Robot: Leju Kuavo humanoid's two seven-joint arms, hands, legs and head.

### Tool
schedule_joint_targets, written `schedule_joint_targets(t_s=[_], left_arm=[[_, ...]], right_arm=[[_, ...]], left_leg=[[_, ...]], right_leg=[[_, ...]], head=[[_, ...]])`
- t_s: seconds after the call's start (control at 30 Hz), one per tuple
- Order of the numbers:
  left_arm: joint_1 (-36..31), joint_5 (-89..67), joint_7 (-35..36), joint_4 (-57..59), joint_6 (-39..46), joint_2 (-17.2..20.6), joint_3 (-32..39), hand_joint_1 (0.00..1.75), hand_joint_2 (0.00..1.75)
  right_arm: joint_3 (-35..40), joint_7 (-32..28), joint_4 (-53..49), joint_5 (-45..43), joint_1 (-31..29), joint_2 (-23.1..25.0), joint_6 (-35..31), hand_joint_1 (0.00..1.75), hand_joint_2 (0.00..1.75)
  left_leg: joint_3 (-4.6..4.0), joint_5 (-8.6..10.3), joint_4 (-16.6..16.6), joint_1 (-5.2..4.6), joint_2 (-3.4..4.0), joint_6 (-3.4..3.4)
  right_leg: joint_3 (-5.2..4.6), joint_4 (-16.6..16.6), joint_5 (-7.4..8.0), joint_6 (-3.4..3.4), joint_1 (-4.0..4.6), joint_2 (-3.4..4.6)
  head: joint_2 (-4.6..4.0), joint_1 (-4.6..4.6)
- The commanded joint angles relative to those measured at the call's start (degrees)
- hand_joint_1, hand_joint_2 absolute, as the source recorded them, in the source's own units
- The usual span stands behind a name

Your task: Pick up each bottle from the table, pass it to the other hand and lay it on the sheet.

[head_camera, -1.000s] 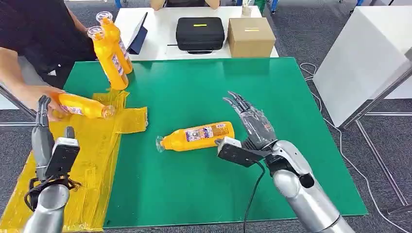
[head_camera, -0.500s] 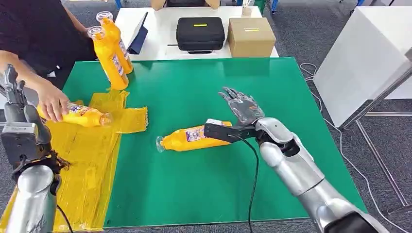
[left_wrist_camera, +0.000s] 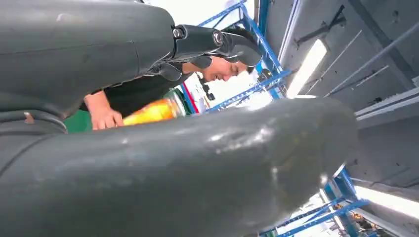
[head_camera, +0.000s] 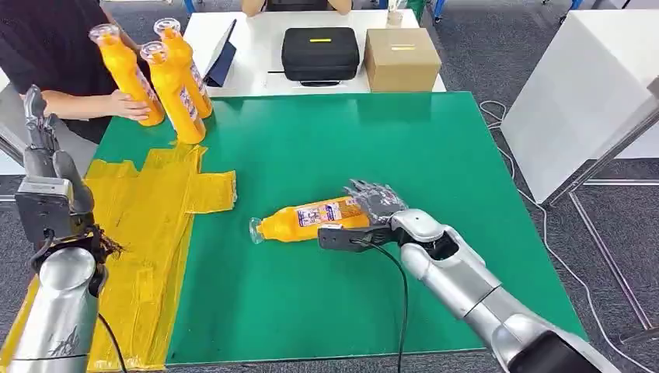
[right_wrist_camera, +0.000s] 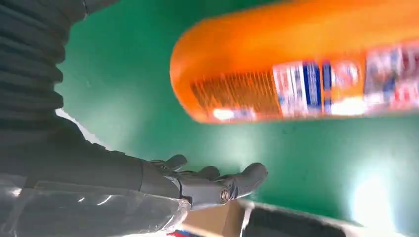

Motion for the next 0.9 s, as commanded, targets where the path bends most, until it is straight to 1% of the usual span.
schedule_joint_targets(t_s=[0.03,0.07,0.1,0.13,0.17,0.2,0.23,0.27,0.37,0.47,0.5,0.53,0.57,0.6,0.63,0.67,0.77,0.9], left_arm=[[-7.56,2.51,-0.66,9.77,1.70,0.62,-5.02,0.00,0.00],[-7.84,2.66,-0.62,9.84,1.77,0.50,-4.93,0.00,0.00],[-8.13,2.71,-0.58,9.92,1.72,0.43,-4.95,0.00,0.00],[-8.13,2.71,-0.58,9.92,1.72,0.43,-4.95,0.00,0.00],[-8.13,2.71,-0.58,9.92,1.72,0.43,-4.95,0.00,0.00],[-8.13,2.71,-0.58,9.92,1.72,0.43,-4.95,0.00,0.00],[-8.16,2.71,-0.57,9.90,1.72,0.42,-4.95,0.00,0.00],[-8.16,2.71,-0.57,9.90,1.72,0.42,-4.95,0.00,0.00],[-8.11,2.80,-0.50,10.06,1.89,0.40,-4.82,0.00,0.00],[-8.01,3.23,-1.05,10.49,2.31,0.39,-4.49,0.00,0.00],[-7.91,3.36,-1.16,10.54,2.37,0.37,-4.36,0.00,0.00],[-8.16,3.42,-1.27,10.86,2.10,0.19,-4.51,0.00,0.00],[-8.34,3.45,-1.51,11.04,2.00,0.00,-4.59,0.00,0.00],[-8.52,3.58,-1.79,11.08,2.20,-0.22,-4.87,0.00,0.00],[-8.67,3.62,-2.02,11.12,2.26,-0.50,-4.99,0.00,0.00],[-8.67,3.62,-2.08,11.04,2.42,-0.61,-5.00,0.00,0.00],[-8.30,3.69,-2.20,10.46,2.79,-0.46,-4.87,0.00,0.00],[-7.57,3.90,-2.25,9.64,3.09,-0.22,-4.00,0.00,0.00]], right_arm=[[7.77,-1.15,12.72,-2.93,-4.14,3.43,2.18,0.00,1.75],[8.24,-0.99,13.54,-2.78,-4.70,4.05,2.38,0.00,1.75],[8.60,-0.82,14.43,-2.68,-5.27,4.66,2.56,0.00,1.75],[8.60,-0.82,14.43,-2.68,-5.27,4.66,2.56,0.00,1.75],[8.60,-0.82,14.43,-2.68,-5.27,4.66,2.56,0.00,1.75],[8.60,-0.82,14.43,-2.68,-5.27,4.66,2.56,0.00,1.75],[8.58,-0.79,14.55,-2.69,-5.47,4.77,2.61,0.00,1.75],[8.58,-0.79,14.55,-2.69,-5.47,4.77,2.61,0.00,1.75],[9.49,-0.20,17.04,-1.71,-6.32,5.59,2.16,0.00,1.75],[11.50,1.46,24.66,3.58,-8.49,8.48,-1.75,0.00,1.75],[11.45,1.56,25.63,3.79,-8.47,8.85,-1.82,0.00,1.75],[11.19,1.59,29.17,4.17,-8.88,10.06,-1.96,0.00,1.75],[11.30,1.21,31.81,4.64,-9.31,10.83,-2.43,0.00,1.75],[11.30,1.18,33.03,4.61,-9.17,10.91,-2.80,0.00,1.75],[11.34,0.61,37.00,5.53,-9.92,12.18,-4.09,0.00,1.75],[11.45,0.46,38.05,5.90,-10.10,12.56,-4.46,0.00,1.75],[11.17,-0.46,41.75,7.35,-10.99,14.25,-6.06,0.00,1.75],[11.73,-0.83,42.45,8.53,-11.67,15.46,-5.18,0.00,1.75]], left_leg=[[0.27,-0.09,-0.01,0.08,-0.01,-0.18],[0.17,-0.04,-0.01,0.05,-0.01,-0.14],[0.31,-0.12,0.01,0.07,0.06,-0.20],[0.24,-0.09,0.01,0.06,0.06,-0.17],[0.34,-0.13,0.00,0.08,0.07,-0.20],[0.23,-0.05,-0.02,0.08,0.07,-0.13],[0.32,-0.07,-0.03,0.06,-0.01,-0.17],[0.37,-0.09,-0.04,0.08,0.05,-0.18],[0.30,-0.05,-0.03,0.06,0.01,-0.14],[0.29,-0.05,-0.02,0.07,0.11,-0.13],[0.36,-0.08,-0.02,0.07,0.12,-0.16],[0.30,-0.04,-0.05,0.06,0.10,-0.13],[0.43,-0.09,-0.05,0.10,0.13,-0.20],[0.32,-0.03,-0.05,0.08,0.05,-0.14],[0.42,-0.07,-0.06,0.10,0.05,-0.20],[0.32,-0.02,-0.06,0.09,-0.01,-0.13],[0.50,-0.05,-0.09,0.11,-0.02,-0.16],[0.35,-0.02,-0.04,0.08,0.06,-0.11]], right_leg=[[0.30,-0.05,-0.08,-0.06,0.08,-0.07],[0.18,-0.03,-0.05,-0.05,0.05,-0.06],[0.30,0.00,-0.12,-0.07,0.07,-0.01],[0.22,0.01,-0.09,-0.06,0.06,0.01],[0.32,-0.01,-0.12,-0.07,0.09,0.00],[0.21,-0.05,-0.04,-0.05,0.08,0.02],[0.31,-0.04,-0.10,-0.06,0.07,-0.08],[0.34,-0.06,-0.10,-0.06,0.09,-0.03],[0.26,-0.06,-0.07,-0.04,0.08,-0.06],[0.24,-0.05,-0.04,-0.04,0.08,0.05],[0.31,-0.05,-0.06,-0.05,0.09,0.05],[0.24,-0.06,-0.03,-0.04,0.07,0.05],[0.37,-0.08,-0.07,-0.06,0.11,0.05],[0.29,-0.07,-0.05,-0.05,0.08,0.00],[0.39,-0.09,-0.08,-0.07,0.11,-0.03],[0.31,-0.09,-0.05,-0.05,0.10,-0.06],[0.48,-0.14,-0.09,-0.05,0.12,-0.09],[0.31,-0.07,-0.03,-0.04,0.09,0.01]], head=[[0.00,0.00],[0.00,0.02],[0.02,0.00],[0.00,0.02],[0.00,-0.02],[0.00,0.04],[0.00,0.00],[0.00,0.02],[0.00,0.02],[0.00,0.02],[0.02,0.02],[0.00,0.02],[0.00,0.02],[0.02,0.00],[0.00,0.02],[0.00,0.02],[0.00,0.00],[0.00,0.09]])
